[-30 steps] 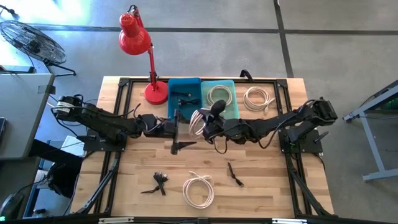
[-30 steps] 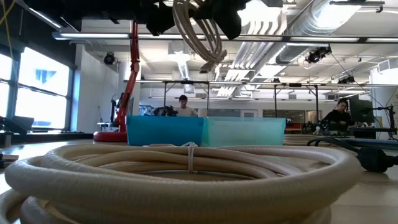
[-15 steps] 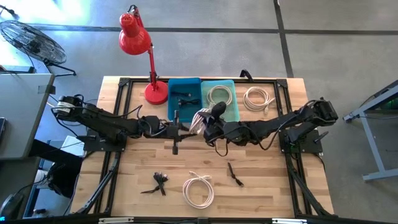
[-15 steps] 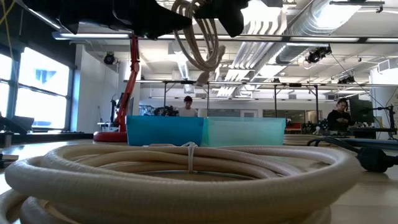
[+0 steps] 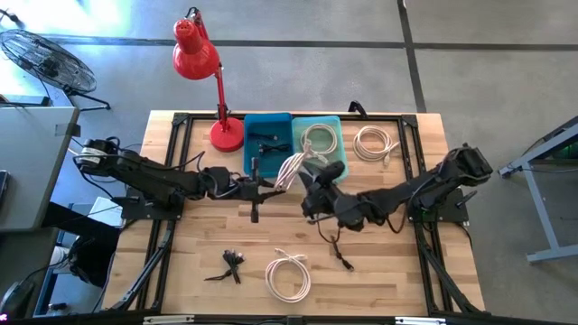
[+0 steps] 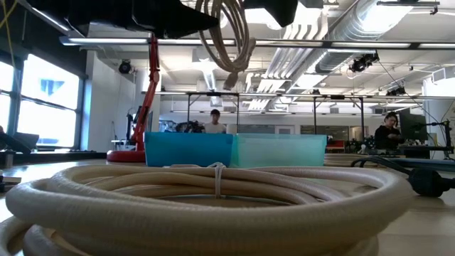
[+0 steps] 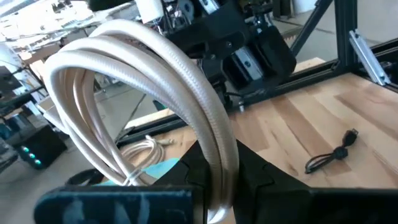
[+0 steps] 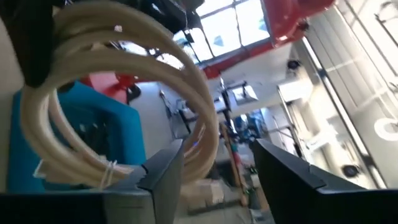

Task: Pick & Place USB Port
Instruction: Put the brown HDMI cable into the green bin

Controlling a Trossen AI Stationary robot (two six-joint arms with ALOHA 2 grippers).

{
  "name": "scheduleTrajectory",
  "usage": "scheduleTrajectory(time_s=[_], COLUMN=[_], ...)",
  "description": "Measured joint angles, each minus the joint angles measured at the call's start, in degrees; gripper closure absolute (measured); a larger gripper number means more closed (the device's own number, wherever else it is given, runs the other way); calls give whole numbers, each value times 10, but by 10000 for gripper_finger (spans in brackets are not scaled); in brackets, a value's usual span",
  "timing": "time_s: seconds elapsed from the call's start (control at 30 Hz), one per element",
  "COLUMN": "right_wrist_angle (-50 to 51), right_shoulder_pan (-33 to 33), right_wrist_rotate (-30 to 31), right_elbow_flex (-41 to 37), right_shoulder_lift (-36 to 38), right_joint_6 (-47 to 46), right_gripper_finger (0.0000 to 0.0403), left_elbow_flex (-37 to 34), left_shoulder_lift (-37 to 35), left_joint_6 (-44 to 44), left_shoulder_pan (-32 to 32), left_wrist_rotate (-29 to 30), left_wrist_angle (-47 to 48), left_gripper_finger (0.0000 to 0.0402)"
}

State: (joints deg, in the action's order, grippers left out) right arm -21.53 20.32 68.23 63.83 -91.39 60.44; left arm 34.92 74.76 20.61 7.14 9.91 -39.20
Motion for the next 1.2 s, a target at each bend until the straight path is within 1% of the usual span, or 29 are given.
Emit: scheduleTrajectory(time_s=[0.13, 0.27, 0.33, 0.4, 0.47, 0.53, 0.7, 0.8, 0.9, 1.03, 1.1, 1.17, 1.2], right_wrist_angle=[-2, -2, -1, 1, 3, 5, 31, 38, 39, 38, 38, 40, 40], right_shoulder_pan=[25, 49, 58, 63, 65, 63, 46, 31, 14, -12, -21, -25, -27], right_wrist_rotate=[66, 125, 139, 139, 130, 103, 4, -39, -58, -64, -63, -60, -60], right_elbow_flex=[0, 0, 0, 0, 0, 0, 0, 0, 0, 0, 0, 0, 0], right_shoulder_lift=[0, 0, 0, 0, 0, 0, 0, 1, 1, 1, 1, 1, 1], right_joint_6=[-1, -8, -18, -34, -52, -77, -147, -178, -180, -167, -166, -157, -151], right_gripper_finger=[201, 197, 198, 200, 202, 203, 203, 203, 204, 208, 225, 262, 288], left_elbow_flex=[0, 0, 0, 0, 8, 21, 53, 56, 56, 57, 57, 57, 57], left_shoulder_lift=[-1, -5, -5, -5, -5, -5, -5, -5, -5, -5, -5, -5, -5], left_joint_6=[10, 21, 21, 21, 21, 21, 21, 20, 19, 19, 19, 20, 21], left_shoulder_pan=[0, 0, 0, 0, 0, 0, 1, 1, 1, 2, 2, 1, 1], left_wrist_rotate=[1, -3, -20, -47, -72, -94, -126, -143, -155, -170, -169, -167, -165], left_wrist_angle=[-2, -5, -3, -4, 8, 33, 80, 90, 92, 95, 98, 99, 100], left_gripper_finger=[373, 373, 373, 373, 373, 373, 373, 373, 373, 373, 373, 373, 373])
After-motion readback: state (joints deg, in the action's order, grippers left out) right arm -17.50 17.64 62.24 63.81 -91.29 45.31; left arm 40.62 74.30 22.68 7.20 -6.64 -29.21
